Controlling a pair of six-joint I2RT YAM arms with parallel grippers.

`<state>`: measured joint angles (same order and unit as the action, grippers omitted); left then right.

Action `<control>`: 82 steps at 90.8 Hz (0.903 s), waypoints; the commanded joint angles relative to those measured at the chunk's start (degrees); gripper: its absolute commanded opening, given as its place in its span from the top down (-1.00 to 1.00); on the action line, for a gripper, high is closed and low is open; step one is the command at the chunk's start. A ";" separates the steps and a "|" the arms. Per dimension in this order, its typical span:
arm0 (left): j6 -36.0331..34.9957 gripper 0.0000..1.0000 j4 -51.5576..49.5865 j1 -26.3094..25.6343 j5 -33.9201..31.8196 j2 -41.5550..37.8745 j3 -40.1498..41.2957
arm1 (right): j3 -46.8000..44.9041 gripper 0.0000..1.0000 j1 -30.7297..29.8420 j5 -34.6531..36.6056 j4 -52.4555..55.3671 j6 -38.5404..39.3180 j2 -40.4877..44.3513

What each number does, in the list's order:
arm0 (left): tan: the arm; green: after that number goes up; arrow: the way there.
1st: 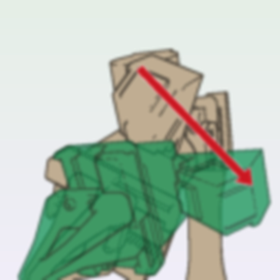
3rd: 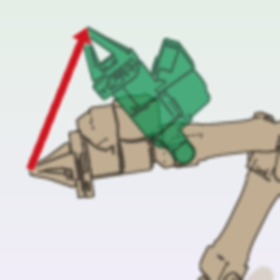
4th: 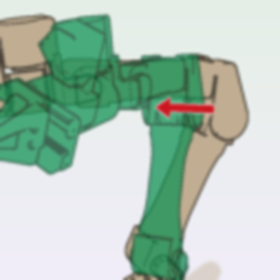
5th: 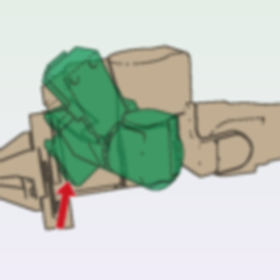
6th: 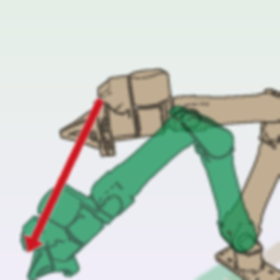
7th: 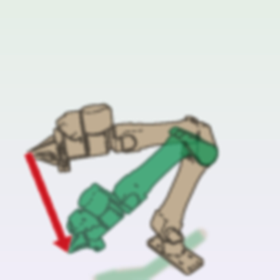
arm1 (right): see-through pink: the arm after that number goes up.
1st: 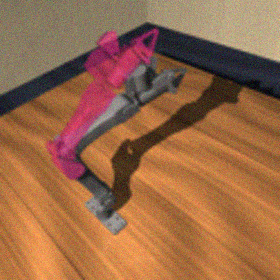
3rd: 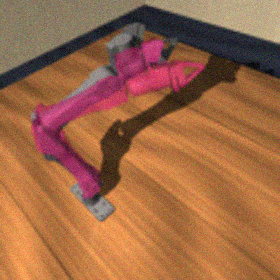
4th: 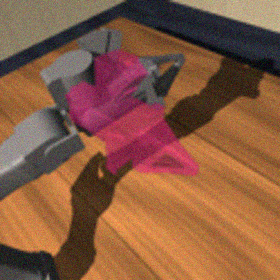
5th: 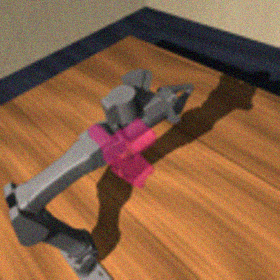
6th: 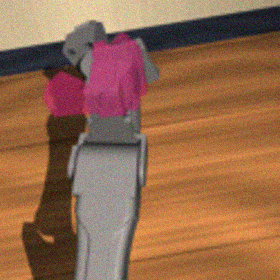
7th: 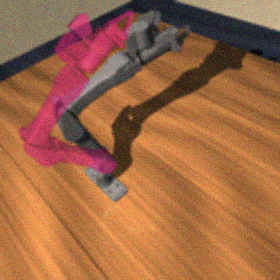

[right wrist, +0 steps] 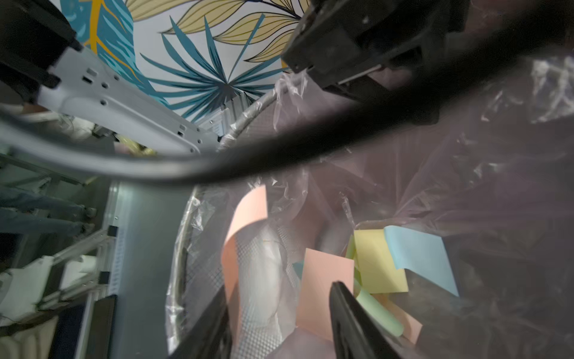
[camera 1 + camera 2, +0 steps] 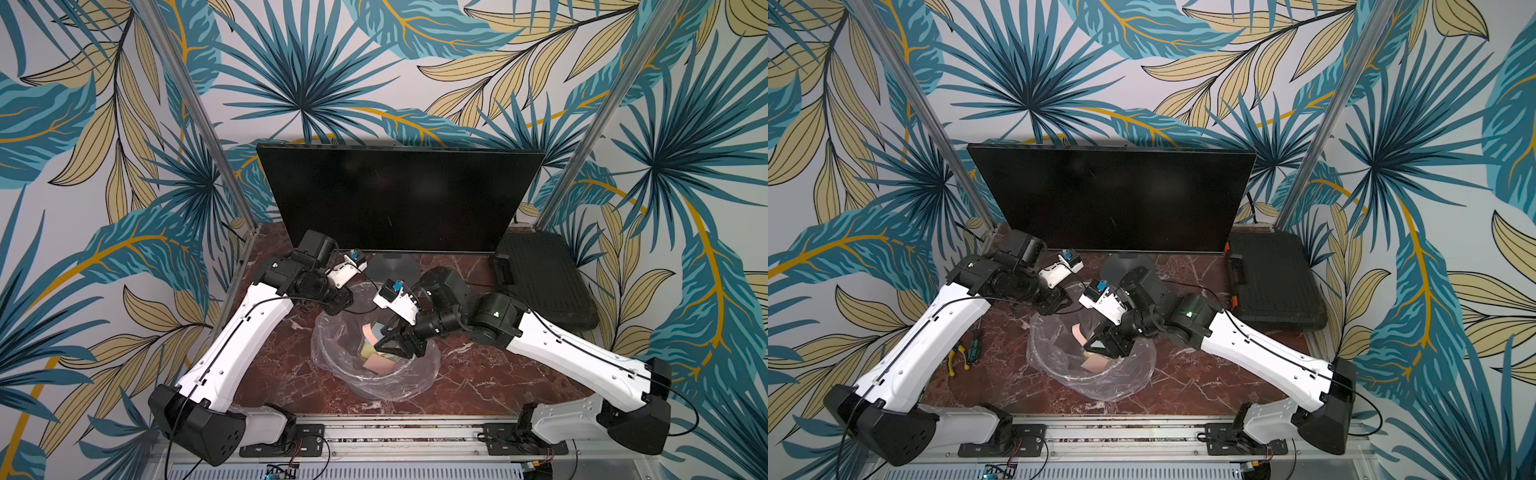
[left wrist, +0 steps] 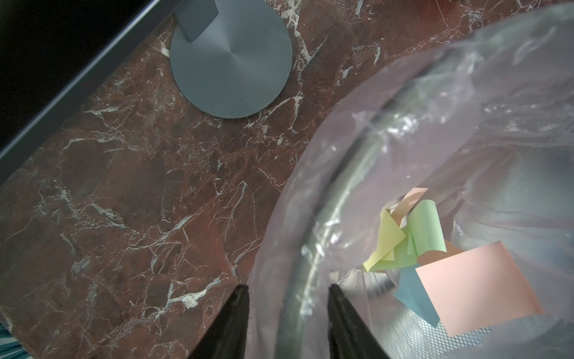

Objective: Remove the sticky note from the monitor
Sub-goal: Place the sticky note in the trash bin, then reset both arms

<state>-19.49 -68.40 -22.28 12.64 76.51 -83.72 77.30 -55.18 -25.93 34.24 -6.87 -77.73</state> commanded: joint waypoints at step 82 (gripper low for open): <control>-6.31 -1.00 -9.96 0.03 8.80 -3.37 -15.23 | 0.06 -0.65 -0.02 6.28 -5.70 -1.44 2.55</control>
<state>-22.98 -72.95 -22.31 15.99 75.61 -94.48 77.56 -55.22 -18.92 30.11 -7.22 -75.37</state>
